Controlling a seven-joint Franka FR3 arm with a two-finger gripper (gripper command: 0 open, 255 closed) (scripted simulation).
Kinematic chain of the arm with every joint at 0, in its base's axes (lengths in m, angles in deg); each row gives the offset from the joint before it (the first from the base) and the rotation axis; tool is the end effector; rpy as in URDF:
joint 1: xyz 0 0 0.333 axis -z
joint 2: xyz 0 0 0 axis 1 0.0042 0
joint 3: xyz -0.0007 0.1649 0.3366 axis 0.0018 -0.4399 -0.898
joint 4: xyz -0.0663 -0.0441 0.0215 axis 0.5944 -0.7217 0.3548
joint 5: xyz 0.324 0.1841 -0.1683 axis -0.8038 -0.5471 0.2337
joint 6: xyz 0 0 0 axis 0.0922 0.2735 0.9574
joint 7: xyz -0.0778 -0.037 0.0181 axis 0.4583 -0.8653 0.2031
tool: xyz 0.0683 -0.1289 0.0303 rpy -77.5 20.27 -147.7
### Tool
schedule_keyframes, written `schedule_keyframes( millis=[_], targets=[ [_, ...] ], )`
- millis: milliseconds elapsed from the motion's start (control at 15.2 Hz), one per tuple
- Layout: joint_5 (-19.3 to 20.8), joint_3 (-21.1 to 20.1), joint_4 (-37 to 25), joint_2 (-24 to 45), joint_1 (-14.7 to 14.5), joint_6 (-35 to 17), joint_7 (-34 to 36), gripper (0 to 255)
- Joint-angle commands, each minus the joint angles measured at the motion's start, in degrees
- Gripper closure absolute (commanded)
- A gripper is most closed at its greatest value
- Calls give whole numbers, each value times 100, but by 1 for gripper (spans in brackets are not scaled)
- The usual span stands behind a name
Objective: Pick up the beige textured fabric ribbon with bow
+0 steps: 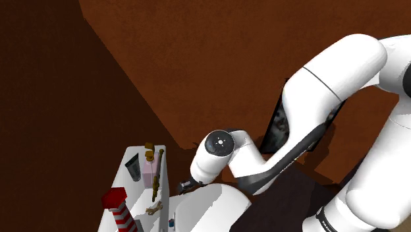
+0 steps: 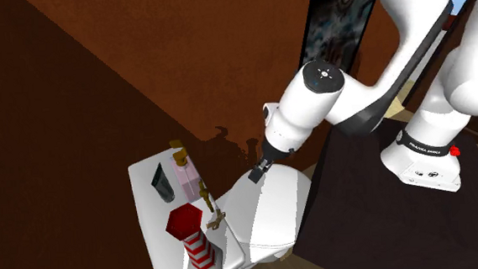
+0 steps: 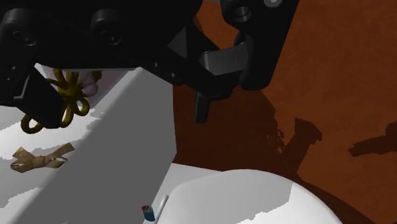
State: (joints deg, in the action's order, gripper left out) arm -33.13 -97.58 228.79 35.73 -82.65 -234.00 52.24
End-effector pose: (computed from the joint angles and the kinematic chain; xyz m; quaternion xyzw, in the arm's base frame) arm 0.4027 0.3155 0.2613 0.9850 -0.0814 0.1515 0.0138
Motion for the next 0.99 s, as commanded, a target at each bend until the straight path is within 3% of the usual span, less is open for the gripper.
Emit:
schedule_keyframes(
  millis=[0, 198, 396, 792, 924],
  targets=[
    [1002, 304, -451, 625, -402, 149, 856, 0],
    [1879, 737, -1081, 1376, -1002, 335, 1618, 0],
    [2495, 1057, -1734, 2057, -1506, 508, 2141, 0],
    [3248, 1507, -3148, 3327, -2340, 807, 2704, 0],
    [3341, 1569, -3292, 3480, -2423, 810, 2773, 0]
  ],
)
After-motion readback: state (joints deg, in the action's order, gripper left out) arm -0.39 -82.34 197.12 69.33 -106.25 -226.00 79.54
